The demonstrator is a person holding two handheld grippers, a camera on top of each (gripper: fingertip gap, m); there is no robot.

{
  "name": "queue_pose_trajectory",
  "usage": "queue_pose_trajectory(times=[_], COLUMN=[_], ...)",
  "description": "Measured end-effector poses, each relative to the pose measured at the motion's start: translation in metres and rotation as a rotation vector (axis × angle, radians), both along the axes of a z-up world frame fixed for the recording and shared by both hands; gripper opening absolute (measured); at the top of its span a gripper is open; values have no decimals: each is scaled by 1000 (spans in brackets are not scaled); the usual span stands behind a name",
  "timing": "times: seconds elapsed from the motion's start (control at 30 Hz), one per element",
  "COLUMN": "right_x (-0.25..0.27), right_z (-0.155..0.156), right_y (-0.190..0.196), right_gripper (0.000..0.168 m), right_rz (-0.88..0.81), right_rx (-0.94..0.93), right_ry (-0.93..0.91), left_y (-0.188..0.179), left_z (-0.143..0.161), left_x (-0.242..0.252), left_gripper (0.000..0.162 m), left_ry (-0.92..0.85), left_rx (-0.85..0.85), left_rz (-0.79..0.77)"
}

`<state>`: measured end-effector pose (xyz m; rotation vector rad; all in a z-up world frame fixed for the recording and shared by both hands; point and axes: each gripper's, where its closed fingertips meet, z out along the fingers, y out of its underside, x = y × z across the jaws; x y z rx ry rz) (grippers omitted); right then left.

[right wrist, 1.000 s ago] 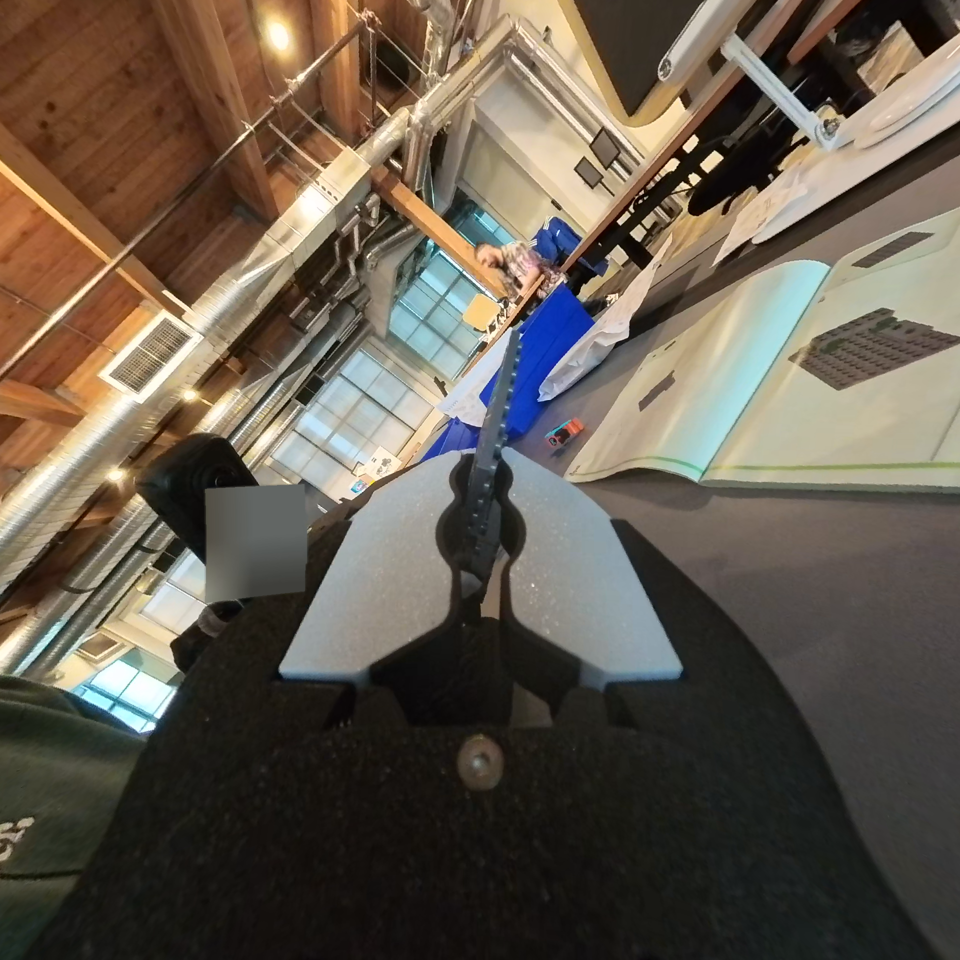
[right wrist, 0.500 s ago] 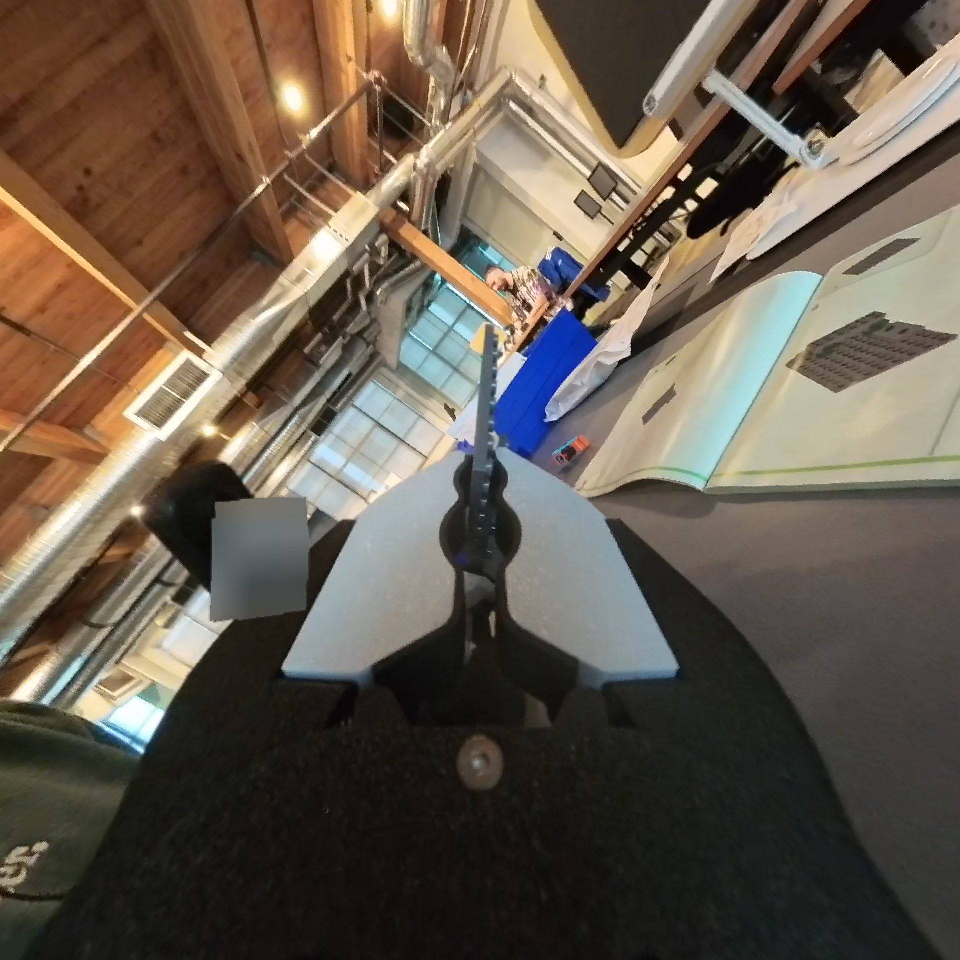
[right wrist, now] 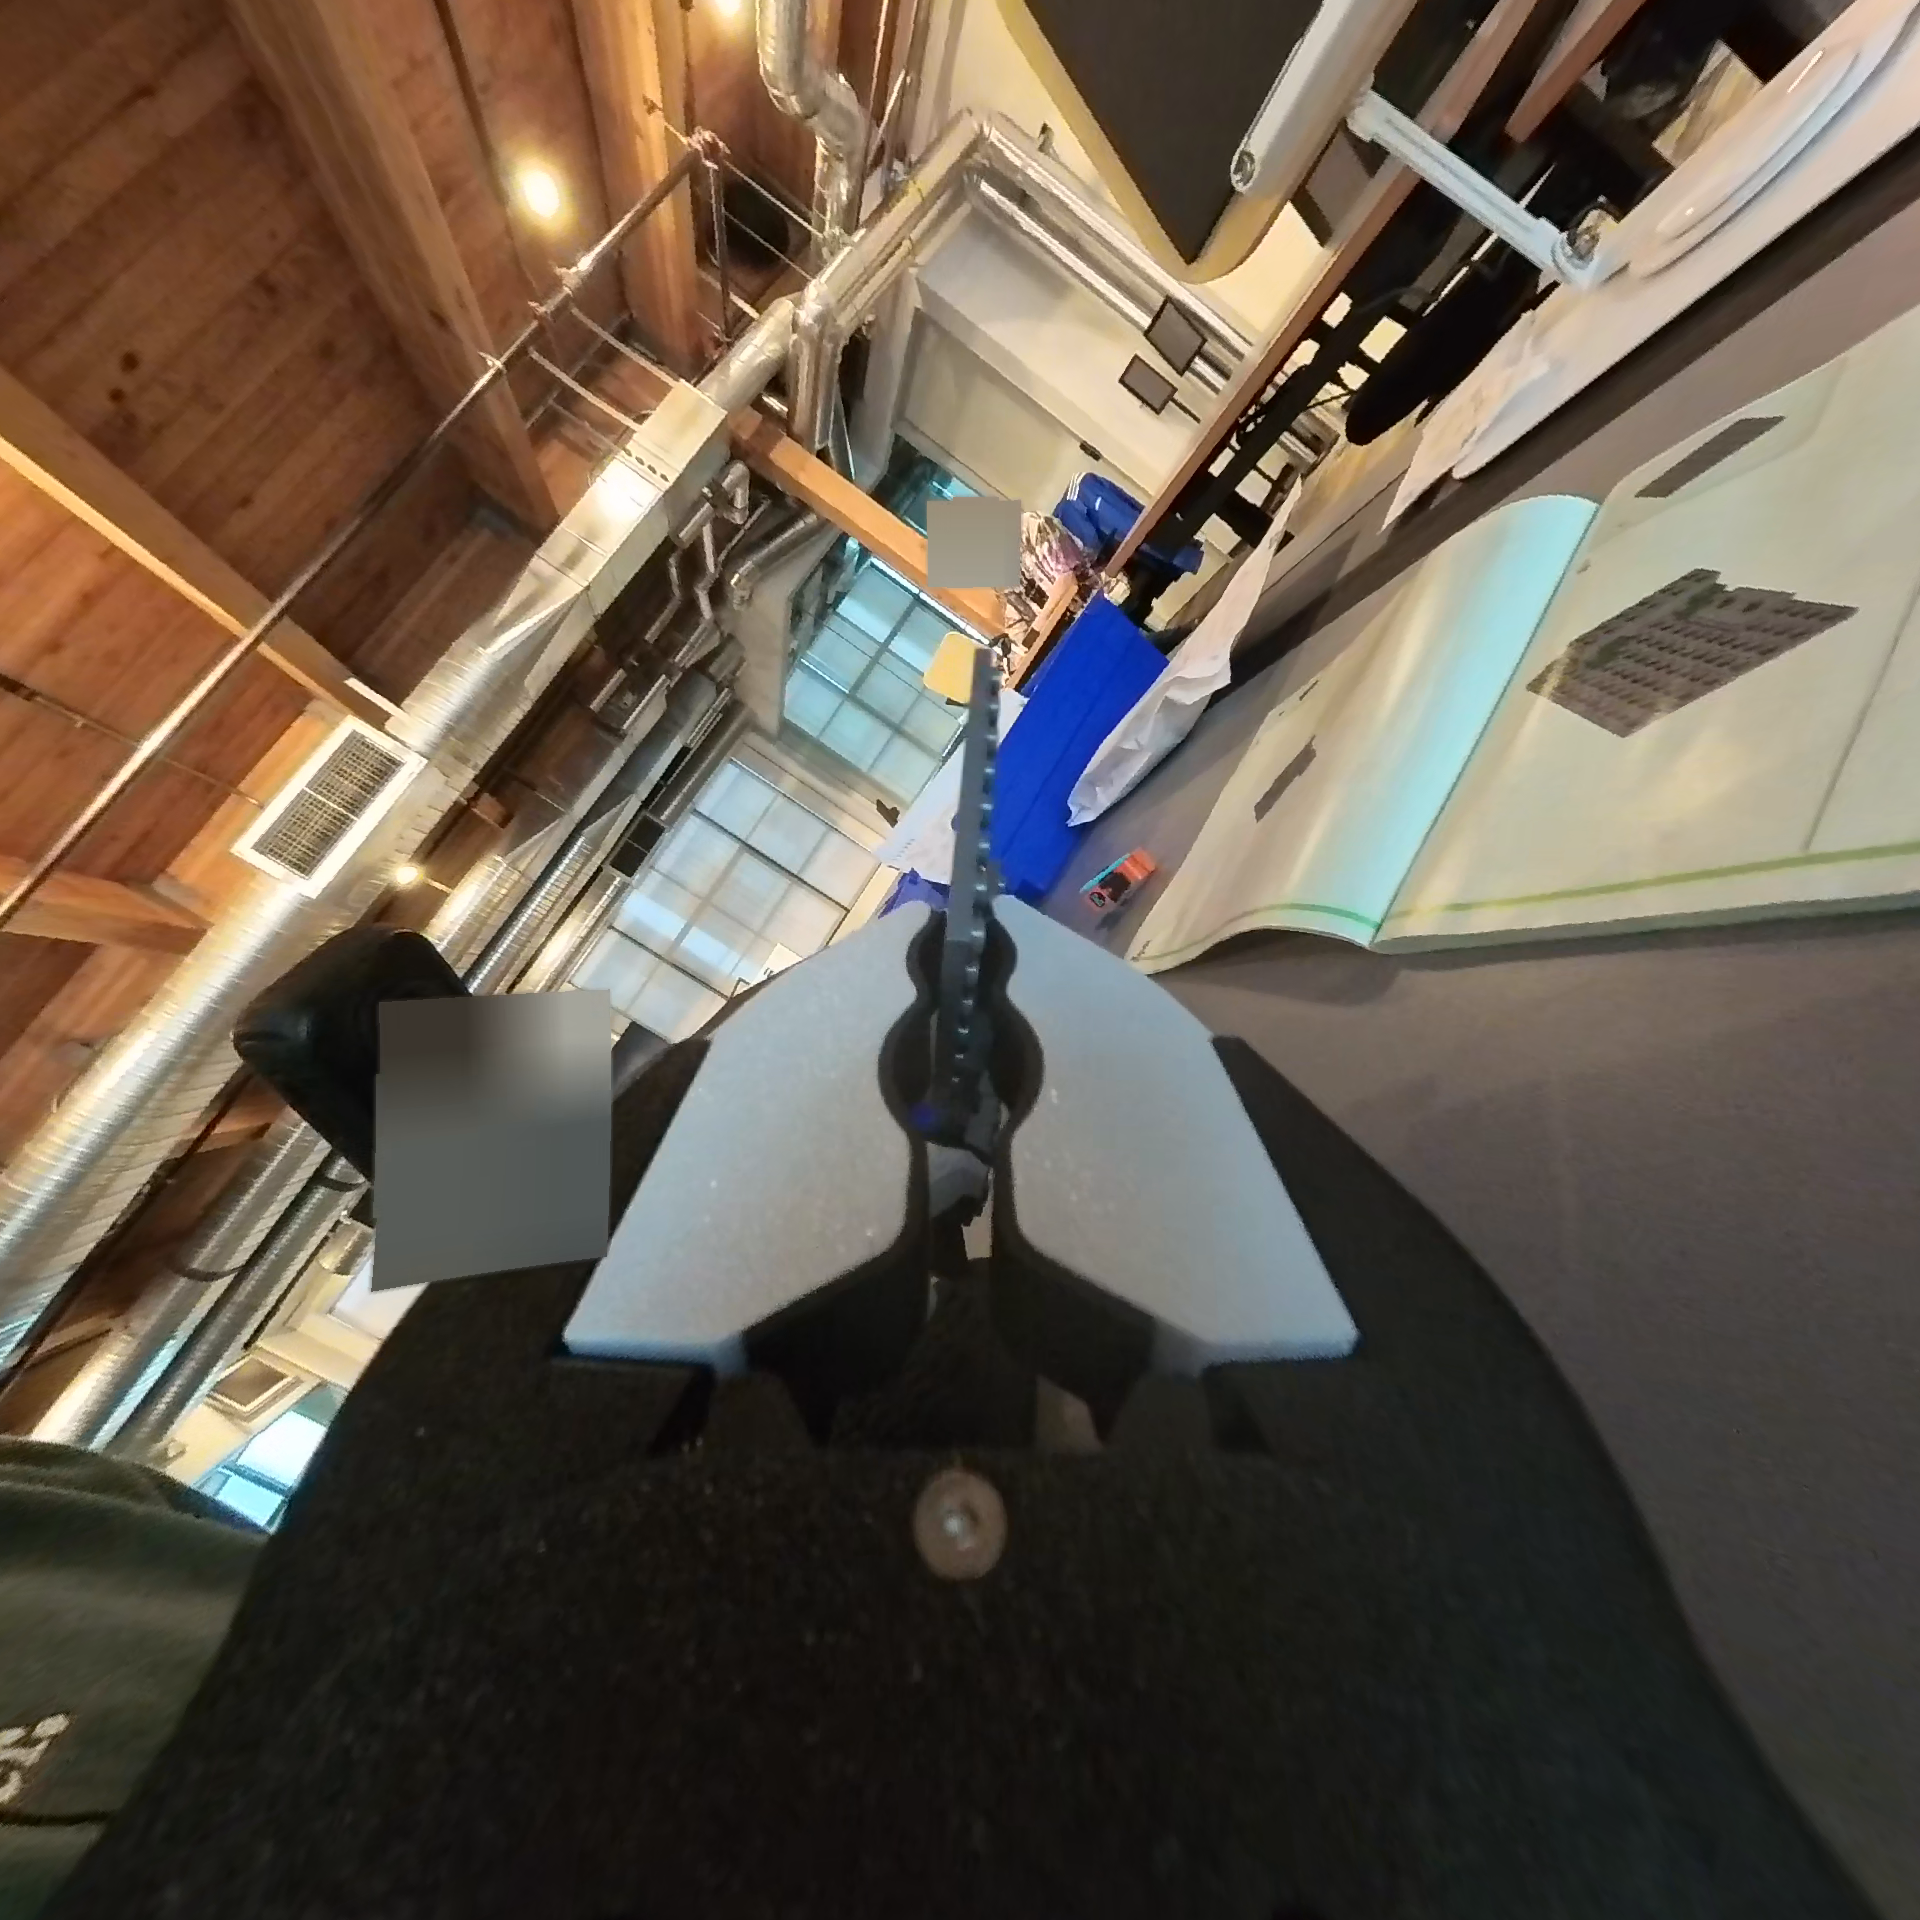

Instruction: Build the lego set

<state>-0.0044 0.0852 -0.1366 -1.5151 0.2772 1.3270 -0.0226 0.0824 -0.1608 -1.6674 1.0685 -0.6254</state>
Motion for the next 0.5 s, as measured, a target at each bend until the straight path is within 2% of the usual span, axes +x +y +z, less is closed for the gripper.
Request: queue_pose_trajectory(times=[0.5], right_x=[-1], right_z=[-7], right_y=[3], right_gripper=[9], right_rz=[3], right_rx=[-32], right_ry=[-19], left_y=[3], left_z=[-4], left_x=[-1], left_gripper=[73], left_ry=[-9], left_rx=[-15], left_rz=[4])
